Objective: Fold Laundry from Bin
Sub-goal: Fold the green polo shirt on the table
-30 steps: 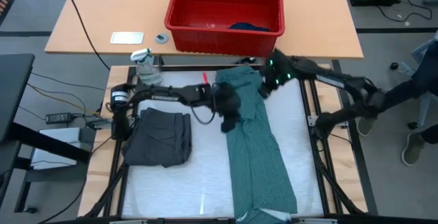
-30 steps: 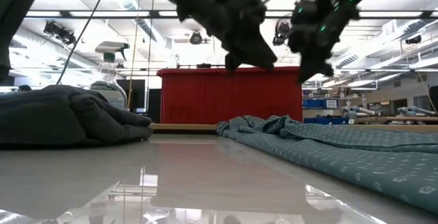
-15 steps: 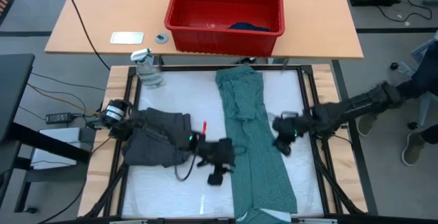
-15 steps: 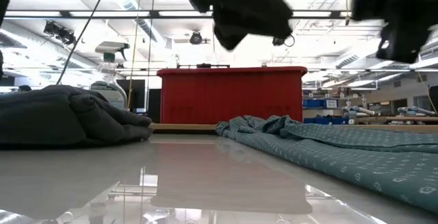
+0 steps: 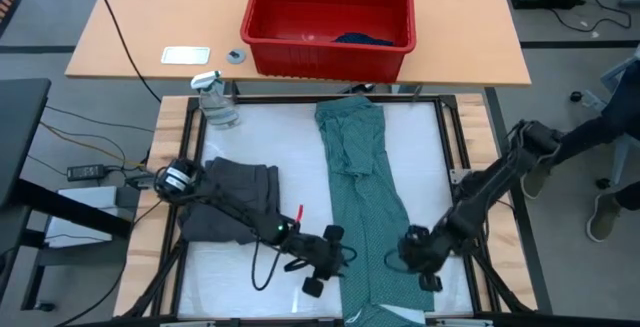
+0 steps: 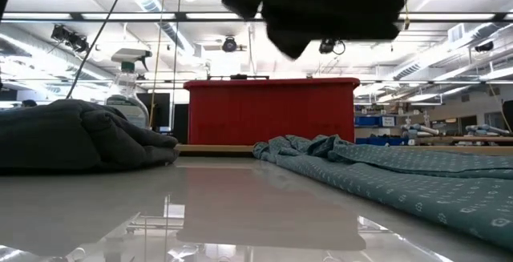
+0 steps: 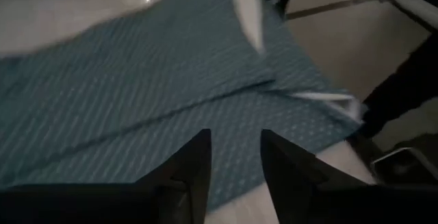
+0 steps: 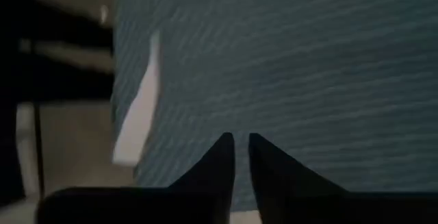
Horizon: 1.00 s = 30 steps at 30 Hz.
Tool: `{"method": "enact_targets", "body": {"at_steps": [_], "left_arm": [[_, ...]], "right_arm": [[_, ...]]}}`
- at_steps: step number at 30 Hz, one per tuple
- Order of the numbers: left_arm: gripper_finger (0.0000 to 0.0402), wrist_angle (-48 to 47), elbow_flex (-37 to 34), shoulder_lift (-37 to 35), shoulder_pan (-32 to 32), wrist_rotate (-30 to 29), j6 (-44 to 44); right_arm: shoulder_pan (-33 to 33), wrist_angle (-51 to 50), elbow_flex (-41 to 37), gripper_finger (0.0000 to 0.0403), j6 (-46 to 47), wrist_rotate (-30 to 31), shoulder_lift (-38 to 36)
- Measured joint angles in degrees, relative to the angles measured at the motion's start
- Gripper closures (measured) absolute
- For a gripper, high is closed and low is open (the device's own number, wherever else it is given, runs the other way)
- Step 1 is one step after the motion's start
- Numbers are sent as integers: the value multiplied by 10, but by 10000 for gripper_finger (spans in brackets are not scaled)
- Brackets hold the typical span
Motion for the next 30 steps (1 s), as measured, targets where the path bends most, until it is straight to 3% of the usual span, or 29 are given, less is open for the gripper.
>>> {"method": "enact_targets", "body": {"at_steps": [7, 13, 17, 22, 30], "left_arm": [[163, 13, 1, 2, -19, 1, 46], [133, 43, 1, 23, -39, 3, 148], [132, 62, 0, 45, -38, -9, 177], [132, 74, 0, 70, -27, -5, 179], [132, 88, 1, 115, -21, 28, 253]], "right_arm": [[59, 0, 84, 208, -9, -53, 79], [105, -129, 163, 106, -24, 31, 146], [118, -196, 205, 95, -27, 57, 192], [122, -201, 243, 102, -31, 46, 234], [125, -214, 293, 111, 31, 64, 259]]}}
